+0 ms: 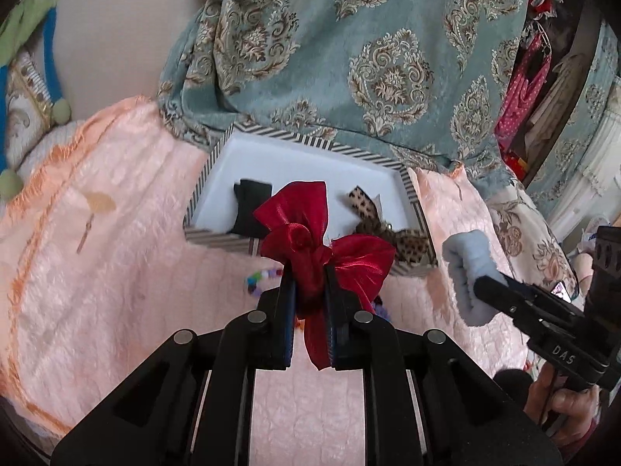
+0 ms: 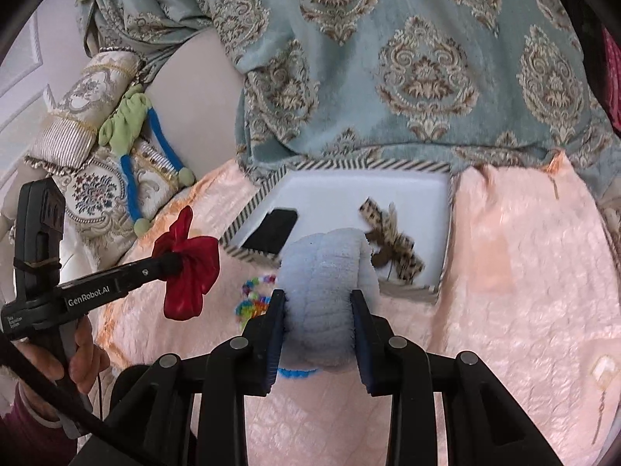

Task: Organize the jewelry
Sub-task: 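Place the red bow and blue scrunchie into the tray, opening both tools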

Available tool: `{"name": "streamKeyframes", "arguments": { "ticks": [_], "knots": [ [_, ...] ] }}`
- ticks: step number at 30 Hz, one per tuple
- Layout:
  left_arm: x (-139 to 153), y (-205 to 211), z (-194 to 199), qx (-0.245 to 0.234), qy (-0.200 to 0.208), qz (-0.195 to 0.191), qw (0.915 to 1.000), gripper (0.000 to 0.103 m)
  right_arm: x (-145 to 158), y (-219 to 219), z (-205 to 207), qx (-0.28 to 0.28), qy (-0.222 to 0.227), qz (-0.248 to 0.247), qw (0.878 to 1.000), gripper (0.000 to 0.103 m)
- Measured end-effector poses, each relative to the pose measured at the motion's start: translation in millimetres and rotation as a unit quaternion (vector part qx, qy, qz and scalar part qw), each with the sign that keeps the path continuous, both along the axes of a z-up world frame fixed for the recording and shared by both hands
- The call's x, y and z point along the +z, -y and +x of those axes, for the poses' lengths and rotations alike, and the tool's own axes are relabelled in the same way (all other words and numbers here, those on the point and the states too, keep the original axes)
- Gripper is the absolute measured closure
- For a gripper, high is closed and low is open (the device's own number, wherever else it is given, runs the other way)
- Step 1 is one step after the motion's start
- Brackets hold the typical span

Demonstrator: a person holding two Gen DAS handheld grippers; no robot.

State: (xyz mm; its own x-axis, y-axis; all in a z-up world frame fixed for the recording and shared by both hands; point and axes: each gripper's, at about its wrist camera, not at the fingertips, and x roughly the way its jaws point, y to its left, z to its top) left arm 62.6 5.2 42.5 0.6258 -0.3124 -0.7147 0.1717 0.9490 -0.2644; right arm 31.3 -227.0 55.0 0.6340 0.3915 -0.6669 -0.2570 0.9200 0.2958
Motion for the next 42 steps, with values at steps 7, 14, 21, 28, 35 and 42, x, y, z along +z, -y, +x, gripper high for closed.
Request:
{"name": "streamKeyframes", "arguments": {
  "ticks": [7, 14, 21, 28, 35, 42],
  "knots": [
    [-1.7, 16.7, 40.9, -0.002, -0.001, 0.023, 0.9997, 0.092, 8.8, 7.4, 33.0, -0.014, 0.006, -0.005, 1.0, 0.072],
    [-9.3, 29.0, 77.4, -0.005, -0.005, 0.038, 0.9993, 0.092, 5.3, 9.0, 72.1, -0.017, 0.003, -0.011, 1.0, 0.072],
    [-20.9, 36.1, 113.2, -0.006, -0.011, 0.044, 0.999, 0.092, -5.9, 6.5, 112.9, -0.014, -0.007, -0.017, 1.0, 0.072],
    [-38.9, 44.1, 151.9, -0.009, -0.03, 0.032, 0.999, 0.092, -27.1, 14.2, 158.6, -0.028, -0.025, -0.041, 0.998, 0.072],
    [-70.0, 54.7, 183.5, -0.006, -0.063, 0.04, 0.9972, 0.092, -65.0, 20.4, 202.6, -0.03, -0.056, -0.055, 0.996, 0.072],
    [-91.3, 59.3, 196.9, -0.003, -0.081, 0.052, 0.9953, 0.091, -92.5, 26.7, 226.1, -0.041, -0.078, -0.07, 0.994, 0.072]
  ]
}}
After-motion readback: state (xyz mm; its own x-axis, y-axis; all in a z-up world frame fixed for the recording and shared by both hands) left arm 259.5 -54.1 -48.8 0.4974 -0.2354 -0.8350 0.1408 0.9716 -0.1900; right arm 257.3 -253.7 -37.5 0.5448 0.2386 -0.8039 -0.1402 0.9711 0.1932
